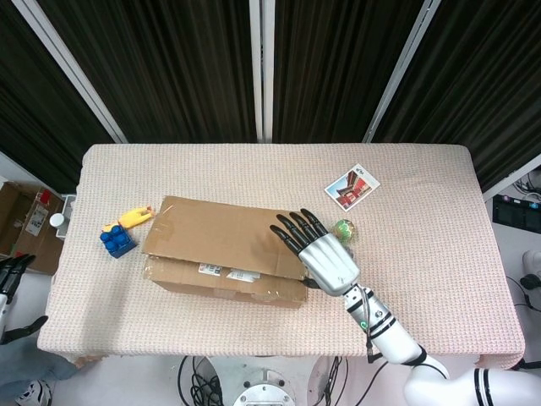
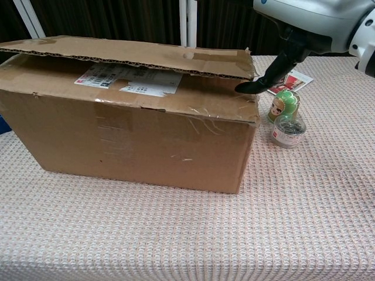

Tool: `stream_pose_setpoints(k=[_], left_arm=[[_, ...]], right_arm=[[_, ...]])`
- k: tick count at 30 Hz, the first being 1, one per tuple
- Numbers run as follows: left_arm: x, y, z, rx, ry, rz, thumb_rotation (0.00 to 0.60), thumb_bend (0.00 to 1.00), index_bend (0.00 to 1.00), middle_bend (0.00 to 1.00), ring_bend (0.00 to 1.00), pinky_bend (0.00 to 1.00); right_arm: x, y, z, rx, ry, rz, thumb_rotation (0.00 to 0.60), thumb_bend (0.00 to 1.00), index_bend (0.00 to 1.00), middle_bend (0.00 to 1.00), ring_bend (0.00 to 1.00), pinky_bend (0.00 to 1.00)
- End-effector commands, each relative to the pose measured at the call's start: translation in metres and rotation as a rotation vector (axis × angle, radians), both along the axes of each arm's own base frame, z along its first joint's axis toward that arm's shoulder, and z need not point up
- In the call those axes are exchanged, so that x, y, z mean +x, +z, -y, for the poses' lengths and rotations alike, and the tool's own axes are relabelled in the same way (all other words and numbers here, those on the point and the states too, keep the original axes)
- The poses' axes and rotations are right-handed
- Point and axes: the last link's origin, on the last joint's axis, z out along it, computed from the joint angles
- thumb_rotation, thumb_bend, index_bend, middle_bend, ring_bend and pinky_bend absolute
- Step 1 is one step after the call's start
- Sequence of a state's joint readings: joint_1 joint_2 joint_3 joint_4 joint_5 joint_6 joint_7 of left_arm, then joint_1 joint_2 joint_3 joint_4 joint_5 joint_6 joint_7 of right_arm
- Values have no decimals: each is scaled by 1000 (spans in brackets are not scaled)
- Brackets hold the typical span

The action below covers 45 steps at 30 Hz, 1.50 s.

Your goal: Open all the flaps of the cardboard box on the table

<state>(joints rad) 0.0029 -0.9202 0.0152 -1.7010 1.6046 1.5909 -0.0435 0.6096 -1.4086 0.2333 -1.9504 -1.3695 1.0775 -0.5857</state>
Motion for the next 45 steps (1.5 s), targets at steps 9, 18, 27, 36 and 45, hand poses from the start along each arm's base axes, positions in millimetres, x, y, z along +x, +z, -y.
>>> stream_pose_setpoints(k=[9,18,27,36,45], left_arm=[[0,3,3,4,5,-9,600,0,102,136,116,223],[-2,4,4,8,9,-8,600,0,101,136,116,223],[-1,5,1,1,5,-9,600,0,102,136,116,223],[-2,8,-1,8,12,-13,600,0,101,136,116,223],[-3,9,-4,9,15,-15,600,0,102,136,116,223]], right_arm=[[19,-5,21,-33,34,41,600,554,0,0,0,0],[43,22,57,-156,29,86,600,606,0,0,0,0],[50,31,100,-217,-51,55,600,396,0,0,0,0],[46,33,132,-268,-137,83,600,300,0,0,0,0],[36,53,152,-340,-198,163,600,300,0,0,0,0]])
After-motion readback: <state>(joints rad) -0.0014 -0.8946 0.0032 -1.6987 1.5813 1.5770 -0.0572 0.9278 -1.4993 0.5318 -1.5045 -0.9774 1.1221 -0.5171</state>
